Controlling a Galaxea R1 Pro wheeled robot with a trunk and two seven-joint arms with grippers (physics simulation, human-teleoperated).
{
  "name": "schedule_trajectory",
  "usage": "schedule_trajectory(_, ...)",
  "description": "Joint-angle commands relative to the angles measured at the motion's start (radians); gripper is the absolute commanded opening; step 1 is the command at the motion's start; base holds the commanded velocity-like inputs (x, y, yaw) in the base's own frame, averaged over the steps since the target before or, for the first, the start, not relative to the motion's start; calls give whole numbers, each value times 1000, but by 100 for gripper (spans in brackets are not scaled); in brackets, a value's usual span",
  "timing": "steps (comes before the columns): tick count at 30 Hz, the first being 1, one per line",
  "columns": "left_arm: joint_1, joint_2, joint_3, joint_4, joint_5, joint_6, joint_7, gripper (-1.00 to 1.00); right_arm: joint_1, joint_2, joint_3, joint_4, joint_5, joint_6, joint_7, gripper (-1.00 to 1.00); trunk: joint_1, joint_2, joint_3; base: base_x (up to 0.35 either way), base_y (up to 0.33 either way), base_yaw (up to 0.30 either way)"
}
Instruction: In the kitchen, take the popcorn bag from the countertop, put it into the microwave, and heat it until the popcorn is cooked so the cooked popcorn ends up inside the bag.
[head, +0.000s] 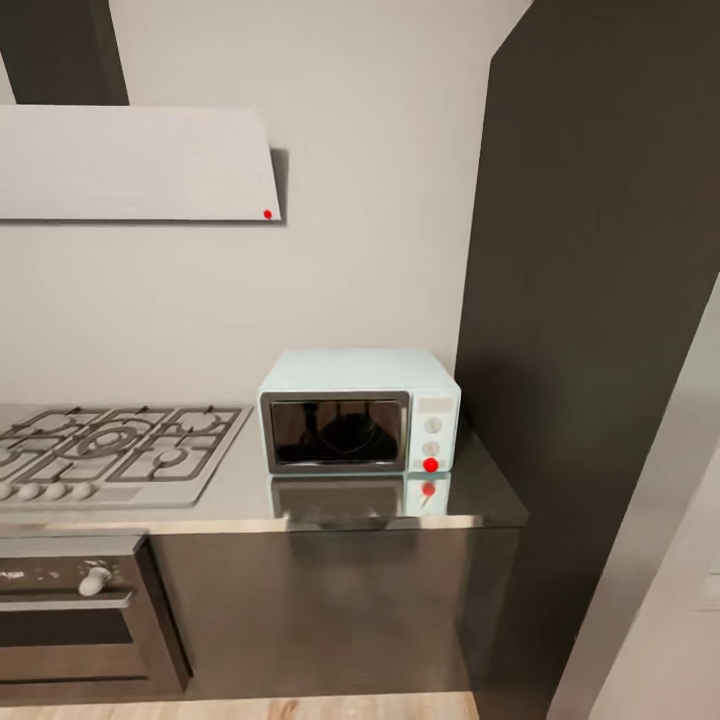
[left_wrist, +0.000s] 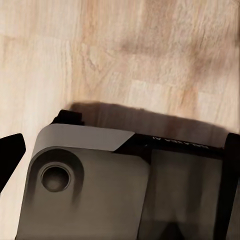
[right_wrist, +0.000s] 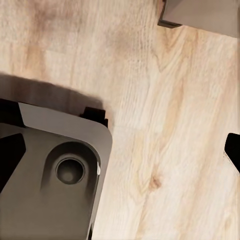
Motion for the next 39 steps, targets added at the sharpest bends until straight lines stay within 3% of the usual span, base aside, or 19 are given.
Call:
schedule_trajectory(1, 0, 0, -9, 1, 8, -3, 2, 100, -1, 0, 2, 3, 9, -6, 1, 100, 1, -1, -1, 304, 0, 0)
schedule_trajectory(13, 0, 0, -9, 1, 8, -2, 2, 100, -1, 0, 2, 3, 8, -6, 2, 100, 1, -1, -1, 265, 0, 0)
schedule_trajectory(26, 0, 0, -10, 1, 8, -5, 2, 100, -1, 18, 6, -8, 20, 0, 5, 100, 1, -1, -1, 21, 0, 0)
schedule_trajectory(27, 0, 0, -10, 1, 7, -5, 2, 100, -1, 45, 6, -61, 21, 3, 7, 100, 1, -1, -1, 0, 0, 0)
schedule_trajectory(29, 0, 0, -10, 1, 6, -5, 2, 100, -2, 63, 6, -150, 21, 6, 8, 100, 1, -1, -1, 0, 0, 0)
schedule_trajectory(33, -1, 0, -10, 1, 6, -5, 2, 100, -2, 70, 6, -298, 21, 53, 9, 100, 1, -1, -1, 0, 0, 0)
schedule_trajectory(39, 0, 0, -9, 1, 7, -5, 2, 100, -2, 72, 3, -604, 19, 229, 11, 100, 1, -1, -1, 0, 0, 0)
